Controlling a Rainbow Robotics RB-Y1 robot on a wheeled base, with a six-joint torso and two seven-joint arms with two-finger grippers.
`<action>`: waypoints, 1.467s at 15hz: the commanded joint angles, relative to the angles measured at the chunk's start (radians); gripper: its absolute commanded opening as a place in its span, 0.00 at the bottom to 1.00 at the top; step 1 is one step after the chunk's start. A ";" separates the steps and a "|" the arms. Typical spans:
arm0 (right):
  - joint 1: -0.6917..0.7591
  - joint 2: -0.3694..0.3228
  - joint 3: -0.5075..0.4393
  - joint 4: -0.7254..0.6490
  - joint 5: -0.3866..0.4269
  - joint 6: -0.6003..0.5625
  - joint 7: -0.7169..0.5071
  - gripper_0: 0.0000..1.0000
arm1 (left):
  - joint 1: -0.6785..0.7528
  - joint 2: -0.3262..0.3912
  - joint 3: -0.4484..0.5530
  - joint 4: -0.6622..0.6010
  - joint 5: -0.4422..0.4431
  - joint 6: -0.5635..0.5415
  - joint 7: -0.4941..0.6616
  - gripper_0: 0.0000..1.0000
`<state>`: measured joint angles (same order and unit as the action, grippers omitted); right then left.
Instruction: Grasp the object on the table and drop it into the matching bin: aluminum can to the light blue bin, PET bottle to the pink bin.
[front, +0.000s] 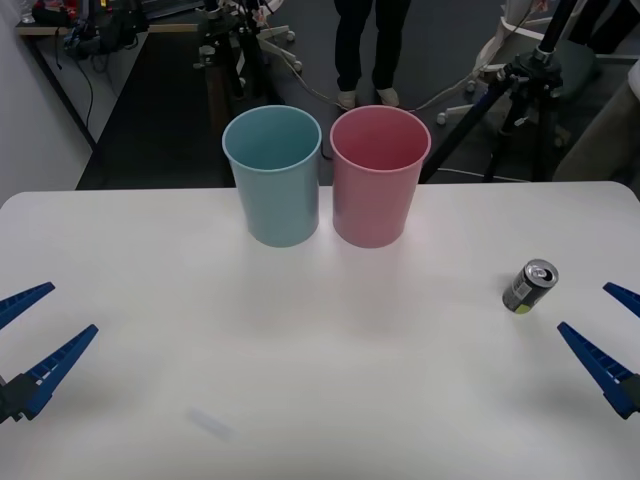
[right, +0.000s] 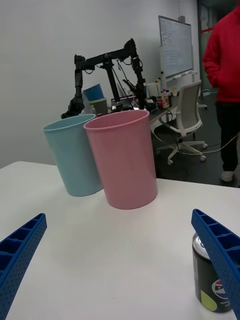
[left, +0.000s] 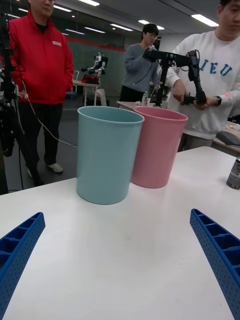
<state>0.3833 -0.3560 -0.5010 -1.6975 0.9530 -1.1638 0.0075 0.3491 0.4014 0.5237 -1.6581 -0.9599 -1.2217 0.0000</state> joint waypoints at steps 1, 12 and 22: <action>0.034 0.002 0.032 -0.017 -0.011 0.092 0.028 1.00 | 0.000 0.000 0.000 0.000 0.000 0.000 0.000 1.00; 0.052 0.002 0.159 0.141 -0.108 0.340 0.396 1.00 | 0.000 0.000 0.000 0.000 0.000 0.000 0.000 1.00; -0.130 0.029 0.203 0.386 -0.152 0.325 0.565 1.00 | 0.000 0.000 0.000 0.000 0.000 0.000 0.000 1.00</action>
<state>0.2680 -0.3293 -0.3009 -1.3301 0.7999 -0.8388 0.5653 0.3490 0.4014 0.5236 -1.6581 -0.9599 -1.2217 0.0000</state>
